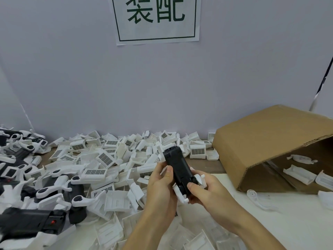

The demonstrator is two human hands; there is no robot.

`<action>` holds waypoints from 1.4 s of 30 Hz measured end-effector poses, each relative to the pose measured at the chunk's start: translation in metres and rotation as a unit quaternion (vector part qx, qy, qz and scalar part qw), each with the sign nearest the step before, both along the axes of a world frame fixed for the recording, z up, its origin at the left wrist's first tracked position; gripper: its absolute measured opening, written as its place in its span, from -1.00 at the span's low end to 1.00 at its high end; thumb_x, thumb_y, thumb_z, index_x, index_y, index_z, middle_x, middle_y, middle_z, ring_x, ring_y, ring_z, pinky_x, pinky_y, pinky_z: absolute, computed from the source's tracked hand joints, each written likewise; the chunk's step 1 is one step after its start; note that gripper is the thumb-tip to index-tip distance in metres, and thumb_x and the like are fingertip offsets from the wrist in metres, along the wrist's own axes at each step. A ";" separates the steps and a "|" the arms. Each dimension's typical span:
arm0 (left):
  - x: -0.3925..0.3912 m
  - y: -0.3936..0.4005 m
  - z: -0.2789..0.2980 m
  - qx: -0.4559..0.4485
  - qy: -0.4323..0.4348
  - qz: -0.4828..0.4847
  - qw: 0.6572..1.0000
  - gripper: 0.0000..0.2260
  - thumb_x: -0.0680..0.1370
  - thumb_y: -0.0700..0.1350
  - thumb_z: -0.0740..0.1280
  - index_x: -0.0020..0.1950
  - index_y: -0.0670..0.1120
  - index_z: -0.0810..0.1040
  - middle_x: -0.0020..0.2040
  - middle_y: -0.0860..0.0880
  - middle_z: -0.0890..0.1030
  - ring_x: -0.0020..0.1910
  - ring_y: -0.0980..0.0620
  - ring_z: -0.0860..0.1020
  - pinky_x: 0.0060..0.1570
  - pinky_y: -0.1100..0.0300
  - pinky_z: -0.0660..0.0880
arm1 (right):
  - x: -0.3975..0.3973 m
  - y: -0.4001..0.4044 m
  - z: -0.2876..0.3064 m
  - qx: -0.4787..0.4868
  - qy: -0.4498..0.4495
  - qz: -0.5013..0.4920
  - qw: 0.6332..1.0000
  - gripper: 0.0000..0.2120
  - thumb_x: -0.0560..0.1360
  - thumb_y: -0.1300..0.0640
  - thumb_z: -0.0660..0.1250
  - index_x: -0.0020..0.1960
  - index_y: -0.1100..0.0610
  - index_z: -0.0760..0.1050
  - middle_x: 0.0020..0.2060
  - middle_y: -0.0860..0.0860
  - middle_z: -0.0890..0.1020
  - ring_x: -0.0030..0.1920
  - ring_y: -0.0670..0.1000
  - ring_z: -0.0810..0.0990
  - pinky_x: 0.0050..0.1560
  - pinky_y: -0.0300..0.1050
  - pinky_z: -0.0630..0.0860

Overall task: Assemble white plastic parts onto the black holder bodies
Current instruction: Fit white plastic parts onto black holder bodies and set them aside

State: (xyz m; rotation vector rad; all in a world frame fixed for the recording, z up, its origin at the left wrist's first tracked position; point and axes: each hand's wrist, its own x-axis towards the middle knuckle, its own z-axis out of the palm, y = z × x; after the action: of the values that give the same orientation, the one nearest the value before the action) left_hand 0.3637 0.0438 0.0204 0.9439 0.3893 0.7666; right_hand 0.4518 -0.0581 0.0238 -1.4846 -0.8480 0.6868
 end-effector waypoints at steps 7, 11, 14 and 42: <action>0.001 0.003 -0.002 -0.008 0.000 0.005 1.000 -0.74 0.71 -0.17 0.14 0.31 -0.19 0.52 0.16 -0.34 0.64 0.04 -0.26 0.66 -0.13 -0.01 0.64 | -0.001 0.004 -0.001 0.023 0.025 0.028 0.999 -0.61 0.44 0.23 0.21 -0.01 -0.21 0.65 -0.16 0.04 0.69 -0.25 -0.03 0.59 -0.11 -0.15 0.55; 0.004 0.003 -0.005 0.013 0.010 0.018 1.000 -0.76 0.70 -0.19 0.15 0.27 -0.18 0.55 0.15 -0.35 0.64 0.15 -0.38 0.61 0.15 -0.26 0.55 | 0.000 0.004 -0.003 0.004 0.007 0.005 1.000 -0.43 0.58 0.32 0.18 -0.12 -0.38 0.60 -0.28 -0.10 0.66 -0.33 -0.10 0.58 -0.18 -0.24 0.59; 0.006 0.003 -0.006 0.027 0.015 0.028 0.999 -0.78 0.70 -0.20 0.16 0.22 -0.13 0.57 0.10 -0.29 0.68 0.09 -0.31 0.65 0.18 -0.32 0.53 | -0.002 0.005 -0.004 -0.008 0.004 -0.016 1.000 -0.58 0.59 0.29 0.20 -0.04 -0.23 0.58 -0.33 -0.08 0.61 -0.36 -0.06 0.53 -0.23 -0.18 0.56; 0.006 0.002 -0.007 0.043 0.014 0.023 0.999 -0.79 0.70 -0.20 0.16 0.24 -0.14 0.56 0.13 -0.28 0.67 0.12 -0.23 0.66 0.06 -0.05 0.61 | 0.004 0.005 -0.008 -0.015 0.039 -0.014 0.999 -0.53 0.56 0.32 0.20 -0.11 -0.26 0.61 -0.38 -0.09 0.58 -0.40 -0.08 0.48 -0.19 -0.11 0.62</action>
State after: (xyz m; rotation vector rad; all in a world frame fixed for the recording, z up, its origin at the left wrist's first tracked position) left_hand 0.3692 0.0461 0.0134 1.0304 0.4056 0.8195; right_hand 0.4555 -0.0530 0.0162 -1.4842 -0.7592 0.7352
